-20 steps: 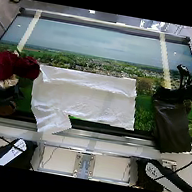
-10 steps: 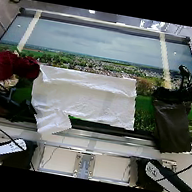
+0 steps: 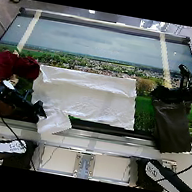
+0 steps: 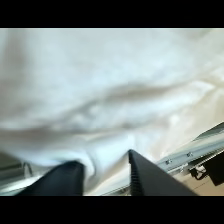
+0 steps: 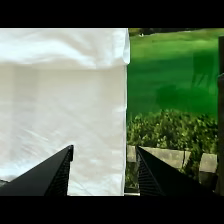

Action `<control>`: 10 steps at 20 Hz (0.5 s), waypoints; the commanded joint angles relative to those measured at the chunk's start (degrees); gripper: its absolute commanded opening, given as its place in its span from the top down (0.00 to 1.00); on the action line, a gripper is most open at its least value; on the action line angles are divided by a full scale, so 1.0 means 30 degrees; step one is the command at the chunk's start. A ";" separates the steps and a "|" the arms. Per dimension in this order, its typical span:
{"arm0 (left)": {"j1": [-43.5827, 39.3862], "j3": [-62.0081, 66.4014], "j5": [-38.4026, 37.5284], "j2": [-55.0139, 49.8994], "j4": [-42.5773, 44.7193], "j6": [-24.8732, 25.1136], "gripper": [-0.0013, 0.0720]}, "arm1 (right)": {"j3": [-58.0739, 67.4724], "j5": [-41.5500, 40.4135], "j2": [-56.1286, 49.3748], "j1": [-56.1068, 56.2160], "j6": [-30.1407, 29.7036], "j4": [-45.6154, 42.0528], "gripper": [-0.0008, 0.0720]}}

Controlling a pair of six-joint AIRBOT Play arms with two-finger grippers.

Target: Fold the shirts.

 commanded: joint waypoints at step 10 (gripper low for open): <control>-0.0452 0.0015 -0.1596 0.1144 -0.0969 0.0940 0.97 | -0.8641 0.3111 0.5355 -0.5778 0.0554 0.1785 0.38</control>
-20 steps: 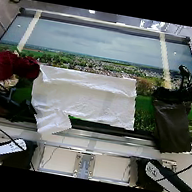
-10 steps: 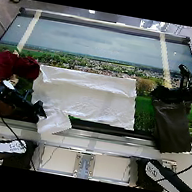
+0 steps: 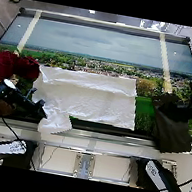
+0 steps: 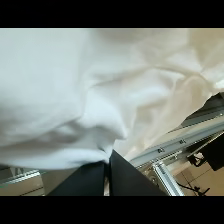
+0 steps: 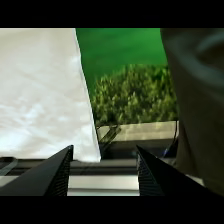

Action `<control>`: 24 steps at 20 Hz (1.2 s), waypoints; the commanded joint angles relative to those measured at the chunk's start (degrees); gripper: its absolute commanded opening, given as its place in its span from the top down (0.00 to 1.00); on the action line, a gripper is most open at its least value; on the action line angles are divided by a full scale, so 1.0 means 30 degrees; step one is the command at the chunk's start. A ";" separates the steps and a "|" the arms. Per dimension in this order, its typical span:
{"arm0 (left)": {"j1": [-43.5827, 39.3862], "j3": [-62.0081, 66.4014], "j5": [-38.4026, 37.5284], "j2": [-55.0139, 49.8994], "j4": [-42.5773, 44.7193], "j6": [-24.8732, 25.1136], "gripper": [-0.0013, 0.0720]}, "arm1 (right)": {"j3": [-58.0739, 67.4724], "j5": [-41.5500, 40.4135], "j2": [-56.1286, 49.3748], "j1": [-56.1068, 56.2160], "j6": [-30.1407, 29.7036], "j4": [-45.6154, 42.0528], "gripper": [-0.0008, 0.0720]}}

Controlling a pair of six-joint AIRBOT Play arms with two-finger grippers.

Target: Fold the shirts.

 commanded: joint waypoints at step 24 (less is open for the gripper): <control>-0.0022 0.0022 0.0306 0.0692 -0.0328 0.0204 0.96 | -1.2859 -0.6747 0.1005 -0.2178 0.1683 0.8269 0.48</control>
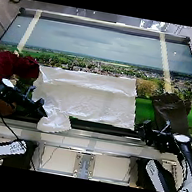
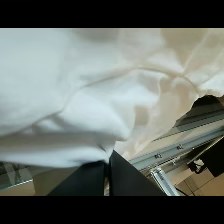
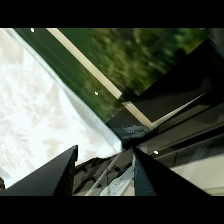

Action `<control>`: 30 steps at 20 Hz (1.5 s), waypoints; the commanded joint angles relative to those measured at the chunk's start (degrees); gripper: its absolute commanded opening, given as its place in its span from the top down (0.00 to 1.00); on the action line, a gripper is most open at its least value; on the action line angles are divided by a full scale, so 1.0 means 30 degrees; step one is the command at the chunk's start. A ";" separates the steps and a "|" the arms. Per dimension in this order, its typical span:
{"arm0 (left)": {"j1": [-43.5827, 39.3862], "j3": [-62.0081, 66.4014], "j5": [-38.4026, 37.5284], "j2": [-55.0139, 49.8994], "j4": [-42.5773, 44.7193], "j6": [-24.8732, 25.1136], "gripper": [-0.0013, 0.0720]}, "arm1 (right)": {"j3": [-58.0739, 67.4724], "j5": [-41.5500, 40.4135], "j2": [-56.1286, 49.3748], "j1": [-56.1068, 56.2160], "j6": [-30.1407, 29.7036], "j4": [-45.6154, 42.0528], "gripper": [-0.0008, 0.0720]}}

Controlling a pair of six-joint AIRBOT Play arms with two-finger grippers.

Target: Fold the shirts.

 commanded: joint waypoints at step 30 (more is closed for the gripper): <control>-0.2914 0.3956 0.7096 0.8160 -0.2113 -0.0984 0.97 | 1.1431 -0.0699 -0.0838 0.5865 -0.2208 -0.1494 0.98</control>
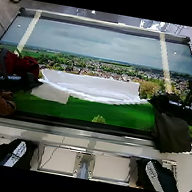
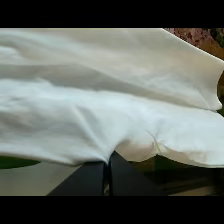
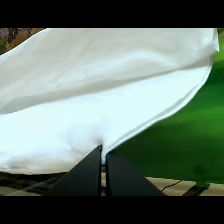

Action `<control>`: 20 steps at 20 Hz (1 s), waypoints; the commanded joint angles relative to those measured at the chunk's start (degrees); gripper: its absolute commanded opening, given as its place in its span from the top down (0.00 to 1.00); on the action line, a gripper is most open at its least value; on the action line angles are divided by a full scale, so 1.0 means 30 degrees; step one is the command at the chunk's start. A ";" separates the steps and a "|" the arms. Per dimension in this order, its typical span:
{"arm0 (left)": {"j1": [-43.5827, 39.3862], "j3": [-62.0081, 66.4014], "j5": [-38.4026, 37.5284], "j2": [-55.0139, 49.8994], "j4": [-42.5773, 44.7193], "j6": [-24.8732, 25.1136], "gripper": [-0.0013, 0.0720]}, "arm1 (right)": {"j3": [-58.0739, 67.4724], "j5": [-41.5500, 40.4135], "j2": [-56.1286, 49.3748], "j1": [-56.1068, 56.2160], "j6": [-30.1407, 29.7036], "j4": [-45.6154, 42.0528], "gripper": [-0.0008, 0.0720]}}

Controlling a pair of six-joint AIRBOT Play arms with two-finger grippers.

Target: Fold the shirts.

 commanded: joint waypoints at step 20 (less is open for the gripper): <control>-0.5756 0.7074 1.0069 -1.3726 0.9602 -0.4204 0.47 | 0.7635 -0.8298 -1.4477 0.4408 -0.0495 -0.1581 0.72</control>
